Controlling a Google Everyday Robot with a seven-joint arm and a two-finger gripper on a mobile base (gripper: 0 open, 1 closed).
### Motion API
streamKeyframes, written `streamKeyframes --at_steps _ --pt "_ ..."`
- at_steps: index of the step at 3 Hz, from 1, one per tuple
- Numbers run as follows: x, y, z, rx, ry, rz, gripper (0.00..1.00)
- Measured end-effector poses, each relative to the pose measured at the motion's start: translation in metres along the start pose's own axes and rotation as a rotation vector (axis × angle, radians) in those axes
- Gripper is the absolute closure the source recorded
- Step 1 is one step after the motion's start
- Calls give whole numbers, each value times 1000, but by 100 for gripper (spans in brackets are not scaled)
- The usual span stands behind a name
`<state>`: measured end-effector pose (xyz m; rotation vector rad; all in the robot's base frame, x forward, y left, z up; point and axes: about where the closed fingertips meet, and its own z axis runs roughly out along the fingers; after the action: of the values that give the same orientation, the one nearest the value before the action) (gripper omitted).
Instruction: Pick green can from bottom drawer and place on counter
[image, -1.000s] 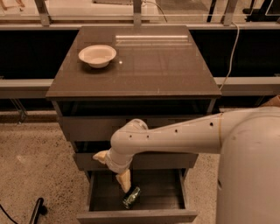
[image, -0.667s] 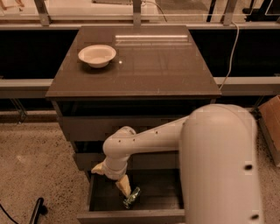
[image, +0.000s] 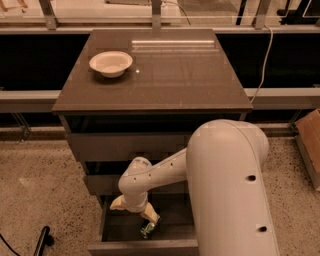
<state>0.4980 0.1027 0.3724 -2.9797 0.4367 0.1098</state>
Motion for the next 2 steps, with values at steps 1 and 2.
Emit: streamKeyframes --at_steps 1,2 --pt "5 -2 9 -13 4 20 0" --pt "28 7 57 -37 2 64 0"
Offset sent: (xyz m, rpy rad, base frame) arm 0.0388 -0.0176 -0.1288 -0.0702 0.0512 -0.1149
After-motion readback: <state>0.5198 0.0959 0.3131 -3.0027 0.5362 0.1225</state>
